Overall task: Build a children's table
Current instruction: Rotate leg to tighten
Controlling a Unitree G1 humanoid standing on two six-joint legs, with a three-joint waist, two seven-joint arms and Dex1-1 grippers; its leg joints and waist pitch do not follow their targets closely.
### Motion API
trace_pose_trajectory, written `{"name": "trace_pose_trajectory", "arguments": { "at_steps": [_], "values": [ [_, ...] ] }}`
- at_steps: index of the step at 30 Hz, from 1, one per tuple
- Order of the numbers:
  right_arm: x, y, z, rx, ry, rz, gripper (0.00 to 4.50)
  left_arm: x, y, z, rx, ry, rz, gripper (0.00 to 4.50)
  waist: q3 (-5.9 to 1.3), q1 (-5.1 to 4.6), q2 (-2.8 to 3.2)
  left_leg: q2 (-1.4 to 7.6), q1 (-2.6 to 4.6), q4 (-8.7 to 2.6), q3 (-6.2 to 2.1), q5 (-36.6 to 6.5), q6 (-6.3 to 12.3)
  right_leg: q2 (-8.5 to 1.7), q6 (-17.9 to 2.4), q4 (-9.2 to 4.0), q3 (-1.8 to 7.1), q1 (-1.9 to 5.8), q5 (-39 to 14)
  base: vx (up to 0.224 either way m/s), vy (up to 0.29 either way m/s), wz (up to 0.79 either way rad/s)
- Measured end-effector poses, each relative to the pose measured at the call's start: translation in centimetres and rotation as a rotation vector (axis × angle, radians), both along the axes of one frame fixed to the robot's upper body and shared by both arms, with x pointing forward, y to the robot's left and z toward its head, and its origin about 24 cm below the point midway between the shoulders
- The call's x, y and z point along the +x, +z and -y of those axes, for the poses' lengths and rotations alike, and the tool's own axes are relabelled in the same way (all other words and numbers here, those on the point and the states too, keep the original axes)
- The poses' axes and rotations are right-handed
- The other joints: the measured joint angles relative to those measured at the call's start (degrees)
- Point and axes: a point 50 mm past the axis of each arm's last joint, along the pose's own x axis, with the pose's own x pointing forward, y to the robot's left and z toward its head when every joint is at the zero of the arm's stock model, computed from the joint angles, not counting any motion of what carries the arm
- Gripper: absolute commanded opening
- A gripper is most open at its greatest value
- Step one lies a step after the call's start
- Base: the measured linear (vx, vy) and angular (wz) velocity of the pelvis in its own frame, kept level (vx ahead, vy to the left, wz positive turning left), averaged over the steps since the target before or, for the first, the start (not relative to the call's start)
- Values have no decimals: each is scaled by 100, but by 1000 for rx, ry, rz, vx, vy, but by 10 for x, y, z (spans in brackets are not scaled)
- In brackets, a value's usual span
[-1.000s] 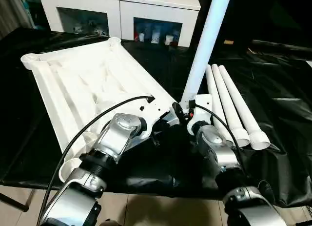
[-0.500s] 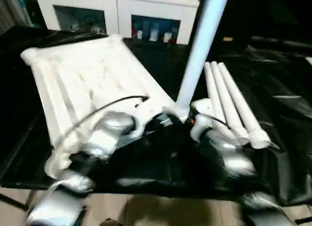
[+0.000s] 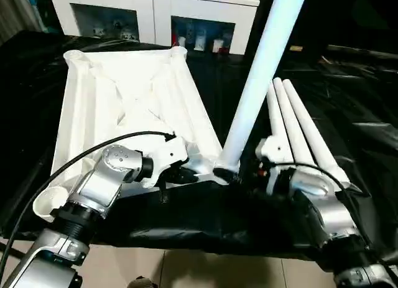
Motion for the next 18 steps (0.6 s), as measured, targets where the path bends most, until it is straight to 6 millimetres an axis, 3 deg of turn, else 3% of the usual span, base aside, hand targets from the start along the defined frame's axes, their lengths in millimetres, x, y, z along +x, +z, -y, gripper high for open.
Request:
{"name": "trace_pose_trajectory", "arguments": {
  "at_steps": [4, 5, 9, 13, 18],
  "values": [
    [0, 0, 0, 0, -1, -2, 323, -1, 0, -1, -1, -3, -2, 0, 0, -1, 0, 0, 0, 0, 1, 0, 1, 0, 0, 0, 0, 0, 0, 0, 0, 0],
    [0, 0, 0, 0, -1, -4, 297, -1, 0, -1, -1, -3, -2, 0, 0, -2, 0, 0, 0, 0, 1, 0, 1, 0, 0, 0, 0, 0, 0, 0, 0, 0],
    [0, 0, 0, 4, 1, -7, 269, -2, 0, -2, 0, -4, -4, 0, 0, -5, 0, 0, 0, 0, 1, 0, 1, 0, 0, 0, 0, 0, 0, 0, 0, 0],
    [0, 0, 0, 6, 3, -8, 258, -2, 0, -2, -1, -3, -6, 0, 0, -5, 0, 0, 0, 0, 1, 0, 1, 0, 0, 0, 0, 0, 0, 0, 0, 0],
    [8, -7, -5, 76, -150, -44, 255, 4, -2, 4, -1, 70, 15, 0, -6, -27, -7, 0, 19, 18, 2, 0, -3, 0, -1, 17, 7, 13, 3, 0, 0, 0]
  ]
}}
